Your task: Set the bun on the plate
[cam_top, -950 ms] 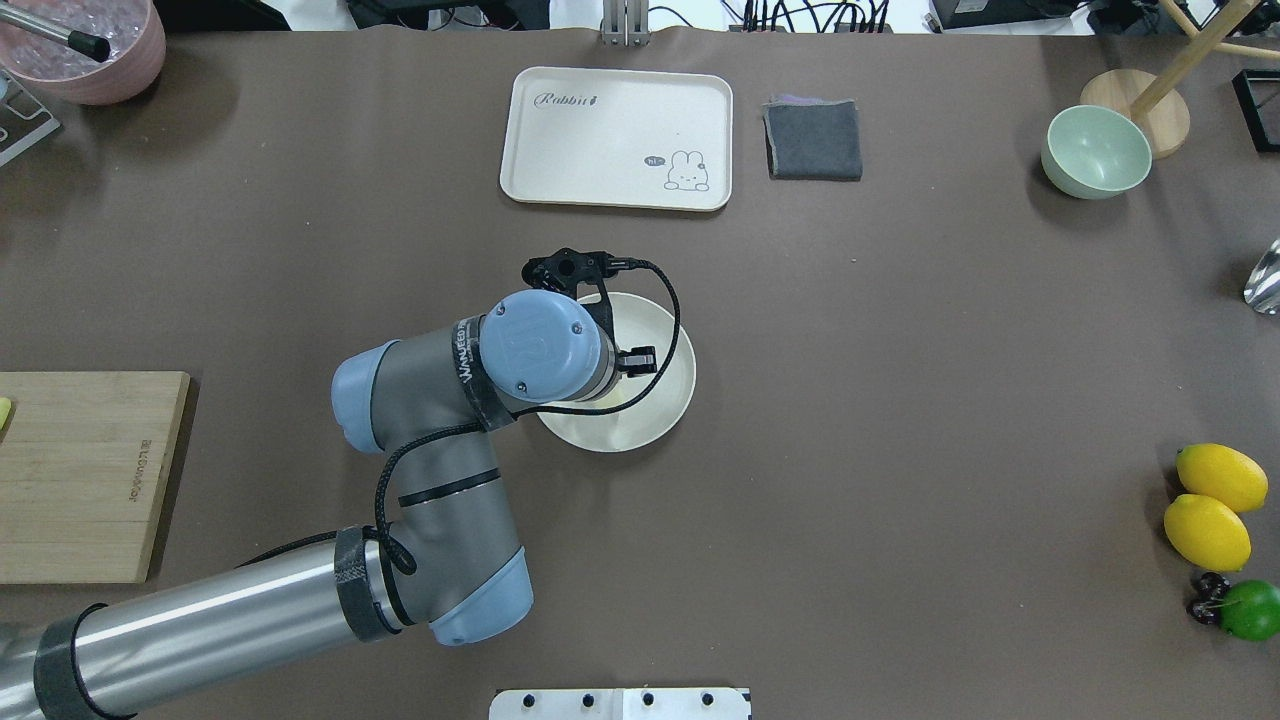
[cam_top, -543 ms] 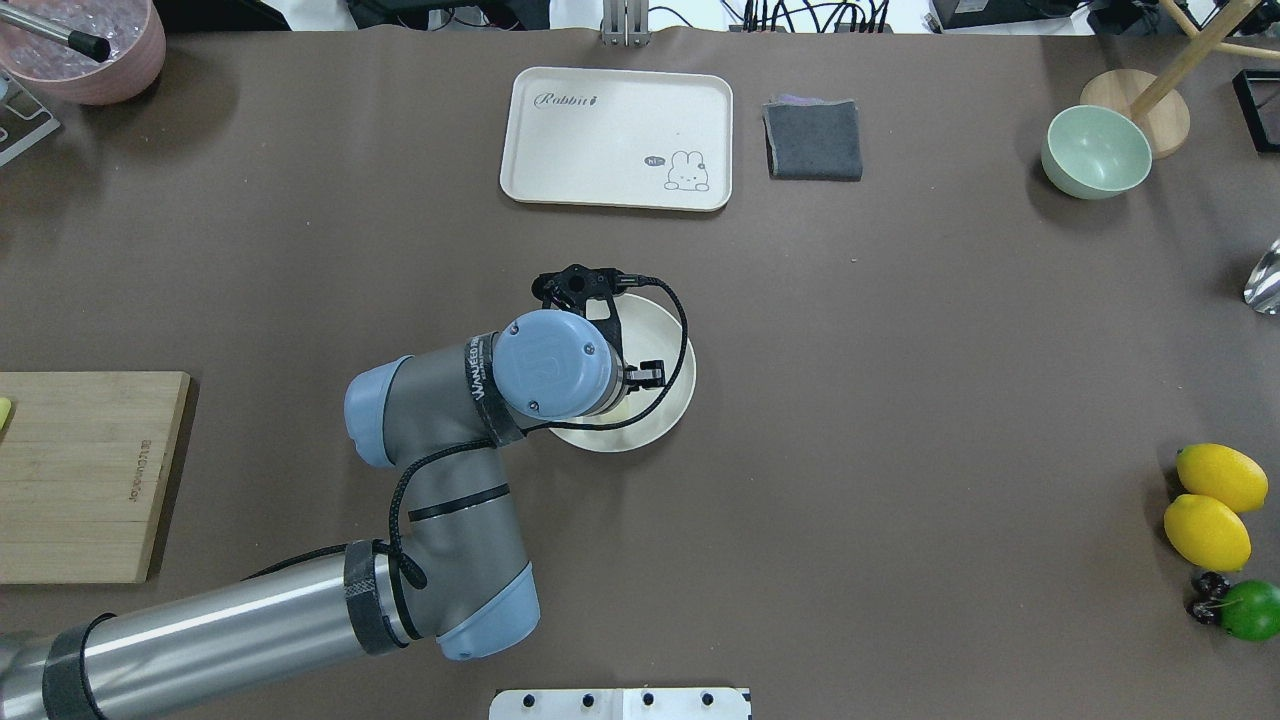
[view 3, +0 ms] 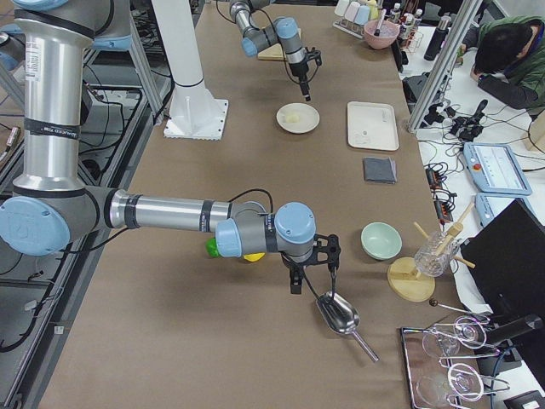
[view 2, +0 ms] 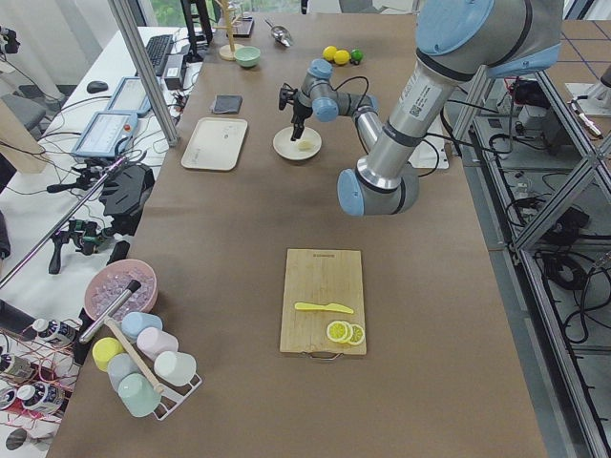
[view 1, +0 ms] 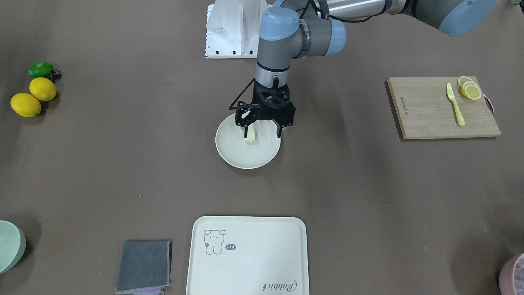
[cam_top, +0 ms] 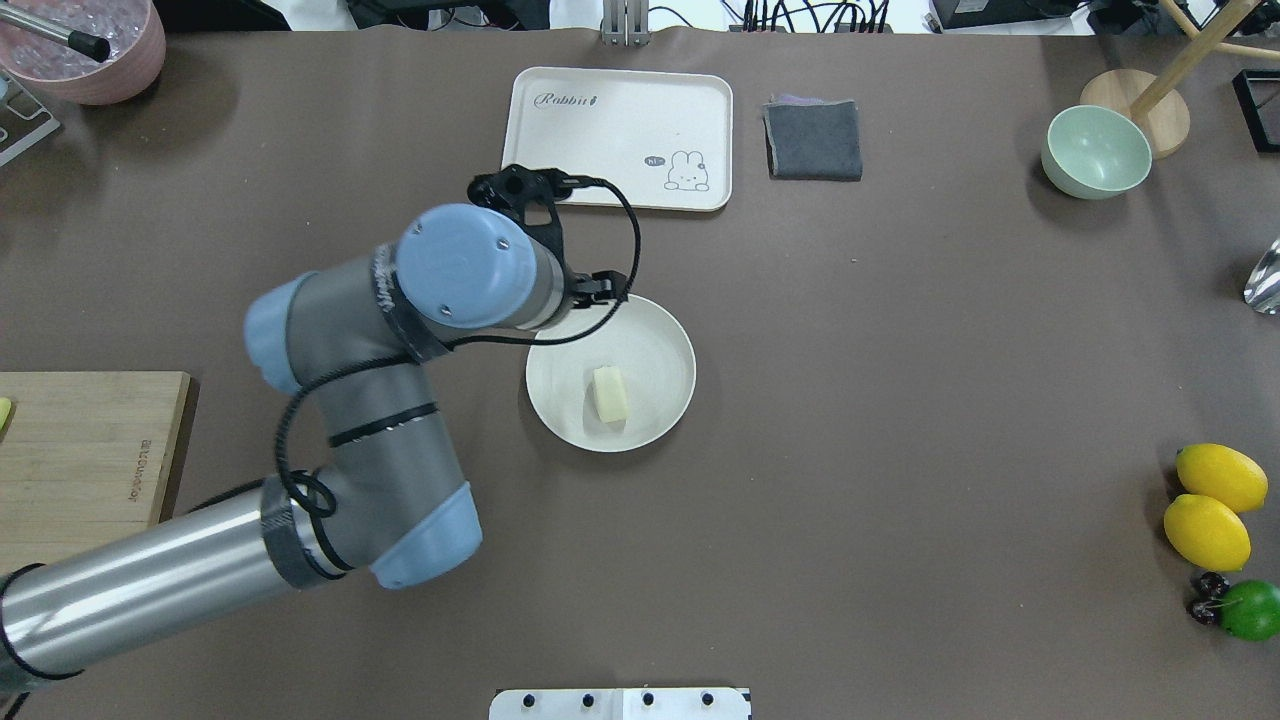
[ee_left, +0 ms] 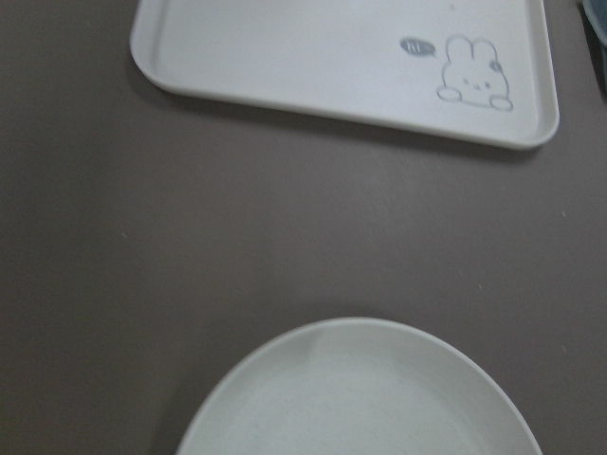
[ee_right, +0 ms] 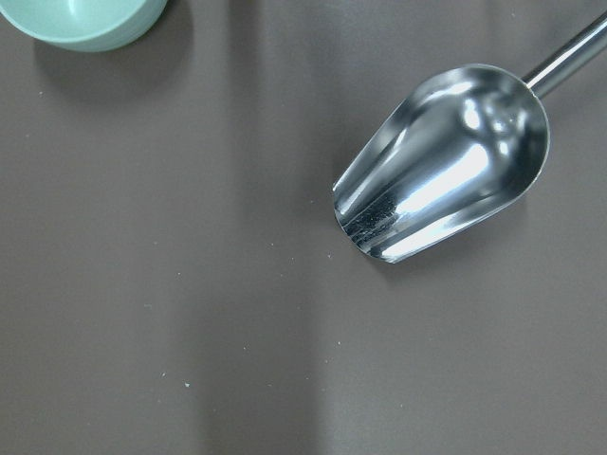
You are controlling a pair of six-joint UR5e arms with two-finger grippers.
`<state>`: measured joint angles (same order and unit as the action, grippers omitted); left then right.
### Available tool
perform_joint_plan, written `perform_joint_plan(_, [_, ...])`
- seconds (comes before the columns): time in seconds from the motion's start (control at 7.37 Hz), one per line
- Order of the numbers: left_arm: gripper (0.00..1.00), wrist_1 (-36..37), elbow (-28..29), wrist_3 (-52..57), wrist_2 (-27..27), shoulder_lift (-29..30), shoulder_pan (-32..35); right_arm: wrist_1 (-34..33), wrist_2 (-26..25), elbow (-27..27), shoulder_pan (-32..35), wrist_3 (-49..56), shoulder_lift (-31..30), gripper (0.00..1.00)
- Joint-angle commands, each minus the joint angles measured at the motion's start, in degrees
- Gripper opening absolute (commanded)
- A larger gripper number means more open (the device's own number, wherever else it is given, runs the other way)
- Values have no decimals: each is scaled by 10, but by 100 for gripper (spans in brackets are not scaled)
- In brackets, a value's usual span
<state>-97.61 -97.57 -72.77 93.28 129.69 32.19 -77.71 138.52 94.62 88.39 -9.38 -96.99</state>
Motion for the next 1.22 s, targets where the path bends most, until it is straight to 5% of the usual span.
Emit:
perform_joint_plan(0.0, [98, 20, -88, 39, 43, -89, 79, 2, -3, 4, -1, 1, -3, 100])
perform_joint_plan(0.27, [98, 24, -134, 187, 66, -172, 171, -11, -6, 14, -3, -3, 2, 100])
perform_joint_plan(0.54, [98, 20, -135, 228, 206, -226, 290, -69, -12, 48, -18, -3, 15, 100])
perform_joint_plan(0.81, [98, 21, -126, 403, 228, -275, 385, -98, -12, 71, -23, -3, 15, 100])
perform_joint_plan(1.09, [98, 23, -84, 534, 345, -345, 475, -98, -11, 71, -24, -2, 15, 100])
